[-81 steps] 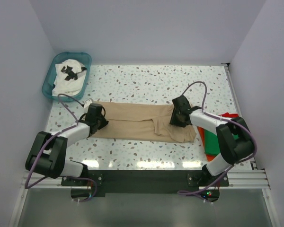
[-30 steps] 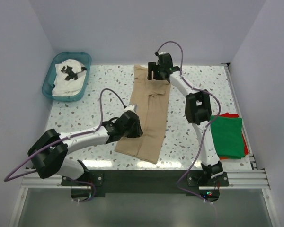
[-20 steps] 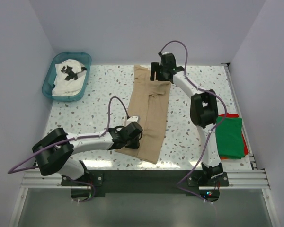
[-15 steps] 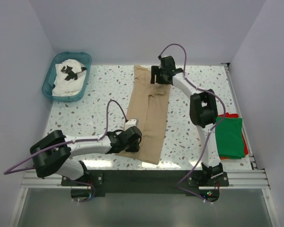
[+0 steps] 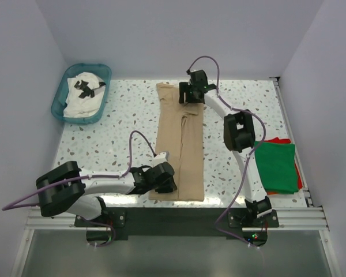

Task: Fold and stack the t-shirts
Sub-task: Fold the tshirt

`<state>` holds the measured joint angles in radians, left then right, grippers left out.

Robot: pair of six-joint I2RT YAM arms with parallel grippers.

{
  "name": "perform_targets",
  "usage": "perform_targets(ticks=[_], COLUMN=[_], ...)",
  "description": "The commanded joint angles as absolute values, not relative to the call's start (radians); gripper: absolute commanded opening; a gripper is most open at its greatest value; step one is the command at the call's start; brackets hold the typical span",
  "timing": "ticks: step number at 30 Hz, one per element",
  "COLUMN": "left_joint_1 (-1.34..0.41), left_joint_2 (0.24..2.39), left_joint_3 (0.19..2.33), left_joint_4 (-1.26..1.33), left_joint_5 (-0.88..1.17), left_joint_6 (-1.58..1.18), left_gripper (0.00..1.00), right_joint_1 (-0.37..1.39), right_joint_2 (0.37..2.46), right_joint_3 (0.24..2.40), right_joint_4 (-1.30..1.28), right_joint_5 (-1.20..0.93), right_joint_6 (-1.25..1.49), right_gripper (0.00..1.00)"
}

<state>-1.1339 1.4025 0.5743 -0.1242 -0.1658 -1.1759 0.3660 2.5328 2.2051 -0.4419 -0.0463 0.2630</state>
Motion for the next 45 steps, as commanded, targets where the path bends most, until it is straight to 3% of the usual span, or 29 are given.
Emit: perform_targets(ticks=[1,8,13,17,21,24,29,33,37,45], left_joint_1=[-1.147,-1.144,-1.125,-1.06,-0.997,-0.965,-0.959,-0.96,-0.962,-0.965], left_joint_2=[1.43,1.404,1.327,1.263,1.165,1.088,0.98,0.924,0.894,0.899], left_joint_3=[0.557,0.606,0.652,0.646,0.615,0.566,0.465,0.405,0.362,0.305], left_joint_4=[-0.156,-0.158,-0.218,-0.244,-0.279,-0.313,-0.353,-0.383,-0.411,-0.388], left_joint_5=[-0.127,-0.138,-0.193,-0.204,-0.206,-0.209,-0.187,-0.167,-0.135,-0.081], left_joint_6=[-1.206,-1.197,-1.164,-1.14,-1.109,-1.108,-1.134,-1.157,-1.17,-1.187], left_gripper=[0.3,0.36,0.45,0.47,0.47,0.48,0.48,0.47,0.46,0.46], right_joint_1=[0.368,0.37,0.368,0.367,0.368,0.386,0.489,0.563,0.615,0.661], right_joint_2=[2.612,2.545,2.383,2.222,1.986,1.788,1.498,1.283,1.084,0.962], right_joint_3=[2.272,2.252,2.154,2.057,1.854,1.49,1.079,0.789,0.612,0.43], right_joint_4=[-0.463,-0.44,-0.465,-0.498,-0.505,-0.442,-0.414,-0.452,-0.479,-0.488], right_joint_5=[-0.054,-0.048,-0.034,-0.023,-0.049,-0.087,-0.048,-0.061,-0.15,-0.267], right_joint_6=[0.229,0.226,0.221,0.256,0.357,0.458,0.572,0.63,0.731,0.845], right_gripper=[0.74,0.75,0.82,0.84,0.83,0.77,0.6,0.59,0.55,0.48])
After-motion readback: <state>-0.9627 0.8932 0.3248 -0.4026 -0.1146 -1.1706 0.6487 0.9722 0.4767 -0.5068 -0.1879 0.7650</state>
